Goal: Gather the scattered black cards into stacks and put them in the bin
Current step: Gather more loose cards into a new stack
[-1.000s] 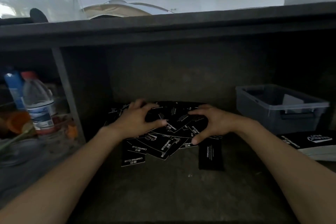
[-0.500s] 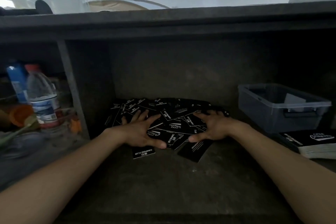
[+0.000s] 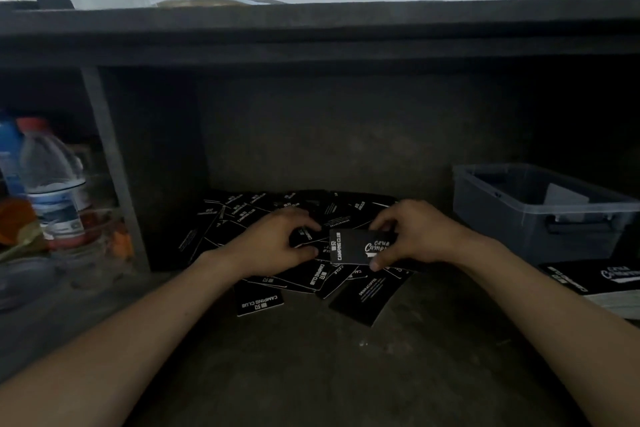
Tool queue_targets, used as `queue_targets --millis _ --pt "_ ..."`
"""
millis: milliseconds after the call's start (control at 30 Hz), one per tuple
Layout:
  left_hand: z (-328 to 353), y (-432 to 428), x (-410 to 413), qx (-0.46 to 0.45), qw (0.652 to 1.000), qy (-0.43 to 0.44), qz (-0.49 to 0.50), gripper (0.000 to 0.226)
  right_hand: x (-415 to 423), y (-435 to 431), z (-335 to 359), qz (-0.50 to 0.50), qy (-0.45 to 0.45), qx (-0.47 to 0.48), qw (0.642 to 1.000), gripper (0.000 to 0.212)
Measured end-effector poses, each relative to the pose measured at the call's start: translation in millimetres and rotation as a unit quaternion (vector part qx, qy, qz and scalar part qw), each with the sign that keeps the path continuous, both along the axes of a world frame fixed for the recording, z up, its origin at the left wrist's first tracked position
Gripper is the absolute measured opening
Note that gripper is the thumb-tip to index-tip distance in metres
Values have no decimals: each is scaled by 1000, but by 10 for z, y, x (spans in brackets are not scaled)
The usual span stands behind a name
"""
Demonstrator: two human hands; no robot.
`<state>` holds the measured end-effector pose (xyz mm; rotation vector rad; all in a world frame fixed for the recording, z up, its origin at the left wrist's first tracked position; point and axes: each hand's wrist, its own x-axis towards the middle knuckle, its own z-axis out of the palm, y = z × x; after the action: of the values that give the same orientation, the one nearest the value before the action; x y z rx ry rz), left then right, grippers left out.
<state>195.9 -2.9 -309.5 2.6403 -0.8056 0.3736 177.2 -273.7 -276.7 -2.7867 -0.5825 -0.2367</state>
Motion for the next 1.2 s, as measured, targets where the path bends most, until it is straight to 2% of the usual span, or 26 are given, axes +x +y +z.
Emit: queue_targets --millis 100,233,300,367,400,433,500,533,600,767,833,900,967,1000,1067,1133,1200 --pt "100 -6 -137 -83 996 1 -18 59 -10 -5 52 20 -11 80 997 40" --pt "210 -88 -393 -183 975 92 -87 41 -129 29 131 109 92 218 965 32" --pt "270 -47 -458 -165 976 111 -86 29 -127 52 128 134 126 297 937 26" --pt "350 73 -477 -107 982 133 -76 20 -54 79 101 116 82 378 915 18" --pt "380 135 -480 -88 984 139 -65 18 8 97 67 101 45 386 916 20" --pt "392 184 -480 -78 985 145 -53 18 71 126 24 91 16 354 931 27" --pt "382 210 -483 -56 986 155 -40 17 198 206 -110 87 1 196 977 47" --pt "356 194 -480 -42 986 158 -41 14 261 250 -187 87 14 118 989 53" --pt "298 166 -460 -23 986 159 -41 9 352 275 -285 72 15 22 997 52" --pt "270 160 -419 -53 988 135 -43 8 358 27 -196 32 -67 -72 995 47" --pt "240 130 -421 -43 994 94 -46 11 310 -22 -143 37 -92 -57 993 39" --pt "208 110 -403 -32 998 44 -38 9 260 -44 -61 30 -170 -16 985 34" --pt "184 112 -371 -30 999 0 -18 15 204 -57 18 49 -211 79 973 25" --pt "175 114 -353 -39 999 -18 -7 20 167 -49 44 71 -182 149 969 20" --pt "149 102 -326 -96 995 -37 12 33 77 12 58 110 -61 258 958 16" --pt "121 73 -316 -169 985 -28 27 46 20 106 -2 133 27 281 950 16" --pt "110 54 -328 -185 982 -11 22 49 2 193 -49 141 74 279 947 21"
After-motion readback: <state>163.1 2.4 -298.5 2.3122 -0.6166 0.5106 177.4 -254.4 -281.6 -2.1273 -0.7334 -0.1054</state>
